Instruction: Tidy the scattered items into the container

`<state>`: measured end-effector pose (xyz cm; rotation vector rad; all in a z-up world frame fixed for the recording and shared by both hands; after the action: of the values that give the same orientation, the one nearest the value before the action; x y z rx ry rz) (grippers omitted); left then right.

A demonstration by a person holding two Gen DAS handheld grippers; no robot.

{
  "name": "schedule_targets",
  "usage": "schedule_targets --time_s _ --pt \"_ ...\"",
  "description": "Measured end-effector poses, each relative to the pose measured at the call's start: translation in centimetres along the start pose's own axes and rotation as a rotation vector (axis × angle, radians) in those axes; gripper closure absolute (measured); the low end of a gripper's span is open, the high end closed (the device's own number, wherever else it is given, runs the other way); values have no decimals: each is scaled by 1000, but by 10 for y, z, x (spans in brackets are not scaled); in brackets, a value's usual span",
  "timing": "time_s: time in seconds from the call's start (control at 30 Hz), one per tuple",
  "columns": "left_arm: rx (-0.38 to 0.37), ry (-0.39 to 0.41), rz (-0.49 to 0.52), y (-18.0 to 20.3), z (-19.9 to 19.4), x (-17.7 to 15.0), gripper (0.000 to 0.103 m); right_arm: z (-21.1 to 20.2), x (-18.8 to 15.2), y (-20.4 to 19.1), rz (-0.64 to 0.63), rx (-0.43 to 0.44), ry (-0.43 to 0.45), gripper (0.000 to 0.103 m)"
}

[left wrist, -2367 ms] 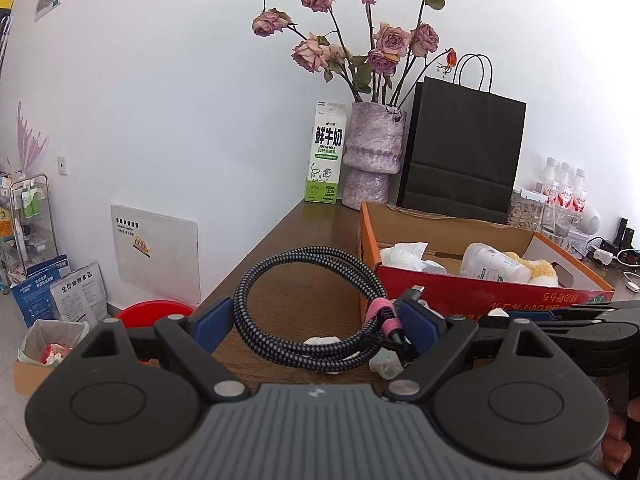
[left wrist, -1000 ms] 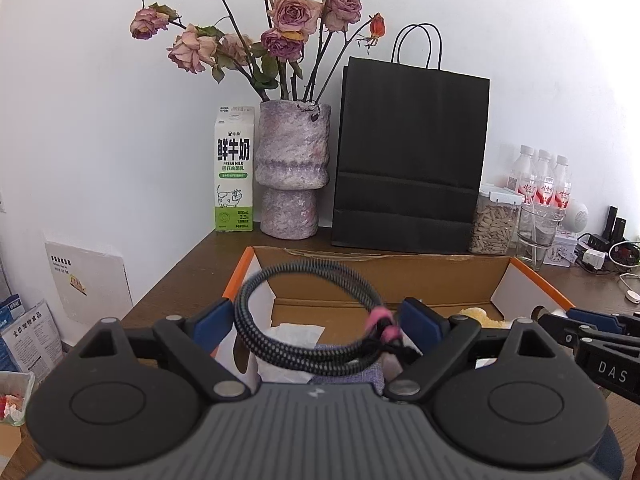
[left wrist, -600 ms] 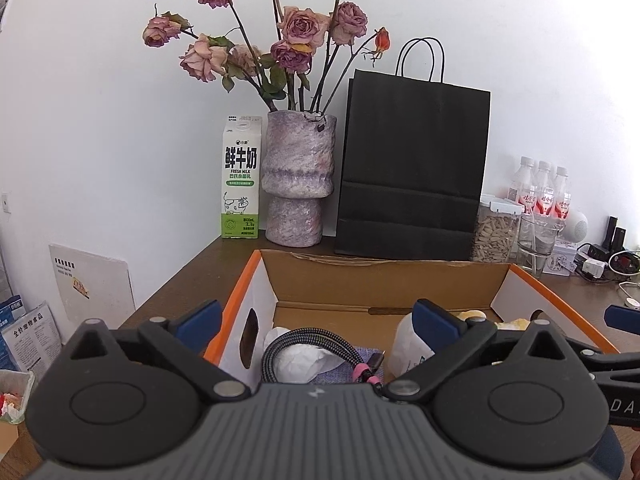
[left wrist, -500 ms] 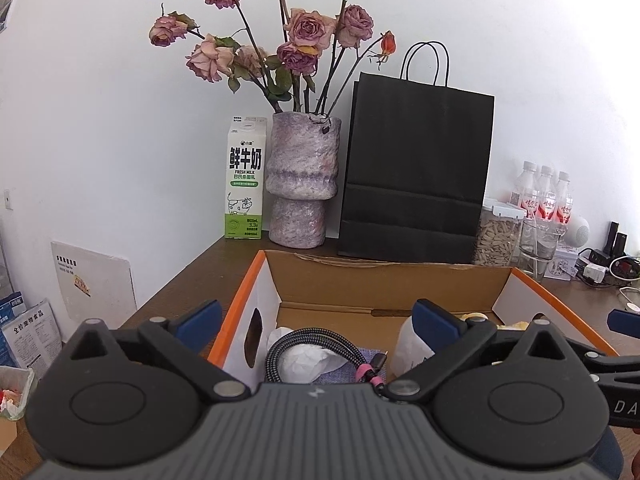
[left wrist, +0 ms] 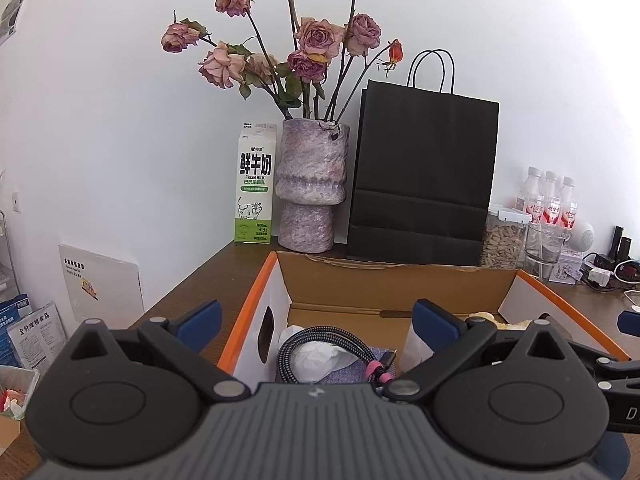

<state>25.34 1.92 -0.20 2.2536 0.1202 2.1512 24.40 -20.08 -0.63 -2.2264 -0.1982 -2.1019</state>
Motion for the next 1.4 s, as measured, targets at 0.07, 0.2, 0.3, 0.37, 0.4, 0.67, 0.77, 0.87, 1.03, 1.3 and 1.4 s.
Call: schedule_targets --time_s 0.07,0.2,0.3,0.37,0.4,0.67,0.77,0.87,1.03,1.3,1.4 --pt "-2 -2 7 0 -1 -2 0 -2 -2 -2 -6 2 -1 0" --pt "-9 10 11 0 -5 -3 0 -6 -6 -9 -30 19 -7 0" --pt "-13 23 21 1 -8 -3 0 -11 -7 -14 -51 34 0 0" --pt "-6 32 32 2 -10 -3 0 -13 -8 -17 -61 41 5 0" --pt "-1 34 37 2 -11 -3 0 -14 -9 -18 -64 43 5 0" --pt "17 44 56 0 -20 -5 0 -19 -11 -25 -89 60 11 0" --pt "19 88 34 -6 -32 -3 0 -20 -11 -25 -87 60 13 0" --pt "29 124 32 -10 -44 -1 0 -23 -12 -26 -88 62 15 0" --pt "62 114 42 -16 -54 -4 0 -28 -16 -30 -105 64 17 0" --pt "100 93 55 -27 -71 -13 0 -42 -21 -32 -125 58 27 0" --pt "128 90 68 -31 -79 -17 0 -48 -23 -31 -125 52 21 0"
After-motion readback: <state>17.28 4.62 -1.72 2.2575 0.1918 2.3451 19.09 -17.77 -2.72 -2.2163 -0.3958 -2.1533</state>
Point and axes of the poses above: each gripper's, at about its wrist camera, not at the fingertips, and z roughly the way its jaws point, y to its right, x to its top, the point moved 1 cm from there along z, roughly the way its jaws point, and after that the axes turned 14 degrees about y, right-handed, at the moved point
